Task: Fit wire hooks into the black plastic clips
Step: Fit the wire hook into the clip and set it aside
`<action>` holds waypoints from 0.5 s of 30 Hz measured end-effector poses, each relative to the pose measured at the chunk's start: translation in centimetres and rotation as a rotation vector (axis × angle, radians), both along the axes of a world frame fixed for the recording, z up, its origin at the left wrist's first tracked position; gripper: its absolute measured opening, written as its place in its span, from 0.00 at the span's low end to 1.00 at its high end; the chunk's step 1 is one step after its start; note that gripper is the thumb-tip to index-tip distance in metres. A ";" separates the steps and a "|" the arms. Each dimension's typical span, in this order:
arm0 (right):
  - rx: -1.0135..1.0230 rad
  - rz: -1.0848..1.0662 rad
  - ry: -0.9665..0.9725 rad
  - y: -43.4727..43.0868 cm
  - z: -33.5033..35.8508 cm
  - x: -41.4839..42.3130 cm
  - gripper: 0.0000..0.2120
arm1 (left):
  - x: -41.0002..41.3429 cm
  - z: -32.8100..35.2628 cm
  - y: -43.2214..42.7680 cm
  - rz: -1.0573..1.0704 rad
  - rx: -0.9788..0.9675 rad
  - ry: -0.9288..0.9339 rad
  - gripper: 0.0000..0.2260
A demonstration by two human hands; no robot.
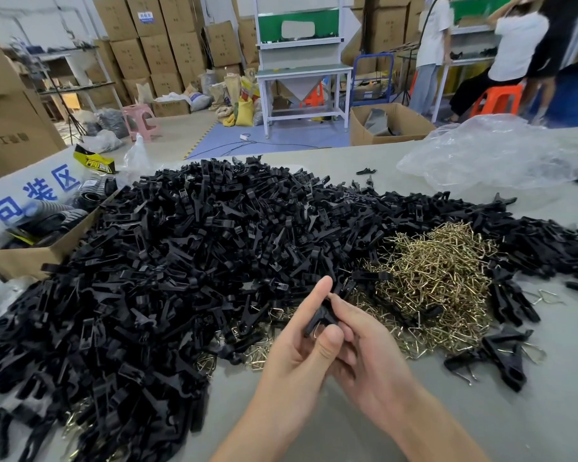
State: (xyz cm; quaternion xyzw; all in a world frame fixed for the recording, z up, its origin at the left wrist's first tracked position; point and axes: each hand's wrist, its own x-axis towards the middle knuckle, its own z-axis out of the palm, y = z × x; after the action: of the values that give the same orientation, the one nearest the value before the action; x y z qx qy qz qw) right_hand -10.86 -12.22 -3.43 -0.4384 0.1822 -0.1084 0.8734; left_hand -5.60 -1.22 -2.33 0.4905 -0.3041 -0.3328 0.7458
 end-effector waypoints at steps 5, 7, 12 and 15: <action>-0.013 0.005 0.026 0.5 0.4 -0.2 0.23 | 0.1 0.0 0.1 0.010 0.003 -0.049 0.29; -0.015 -0.005 0.047 0.7 0.4 -0.2 0.23 | 0.0 0.0 -0.1 0.026 0.022 -0.057 0.30; -0.007 -0.051 0.044 0.9 0.1 -0.1 0.19 | -0.2 -0.3 -0.6 0.074 0.036 -0.048 0.30; -0.040 -0.105 0.075 1.2 -0.1 0.0 0.19 | -0.3 -0.5 -0.8 0.099 0.048 -0.029 0.28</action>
State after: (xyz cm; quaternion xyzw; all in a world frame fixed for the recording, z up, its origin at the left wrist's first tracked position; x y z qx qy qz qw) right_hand -10.82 -11.00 -3.49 -0.4493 0.2355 -0.1411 0.8502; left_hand -5.88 -2.03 -2.81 0.5275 -0.2820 -0.2955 0.7449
